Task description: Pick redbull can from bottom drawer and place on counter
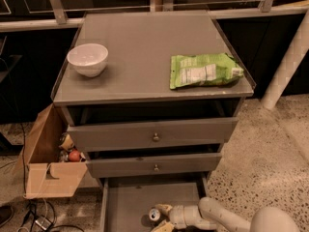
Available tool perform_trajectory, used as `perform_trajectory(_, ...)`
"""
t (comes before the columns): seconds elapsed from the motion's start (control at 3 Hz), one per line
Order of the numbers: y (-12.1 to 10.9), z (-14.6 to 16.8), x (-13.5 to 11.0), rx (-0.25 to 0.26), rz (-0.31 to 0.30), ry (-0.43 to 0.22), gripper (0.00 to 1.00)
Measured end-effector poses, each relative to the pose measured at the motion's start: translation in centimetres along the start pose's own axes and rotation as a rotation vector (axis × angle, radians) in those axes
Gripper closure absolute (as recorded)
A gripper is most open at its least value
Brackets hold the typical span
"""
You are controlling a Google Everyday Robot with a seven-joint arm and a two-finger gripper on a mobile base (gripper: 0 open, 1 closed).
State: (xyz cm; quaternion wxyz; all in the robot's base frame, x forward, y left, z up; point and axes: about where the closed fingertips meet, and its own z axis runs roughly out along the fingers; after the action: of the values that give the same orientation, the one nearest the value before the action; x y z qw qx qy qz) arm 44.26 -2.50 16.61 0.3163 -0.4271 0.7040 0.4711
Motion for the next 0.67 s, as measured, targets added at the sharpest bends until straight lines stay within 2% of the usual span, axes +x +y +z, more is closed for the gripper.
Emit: perform_trajectory(0.67,0.01,0.01,0.0,0.0,0.0,0.0,0.66)
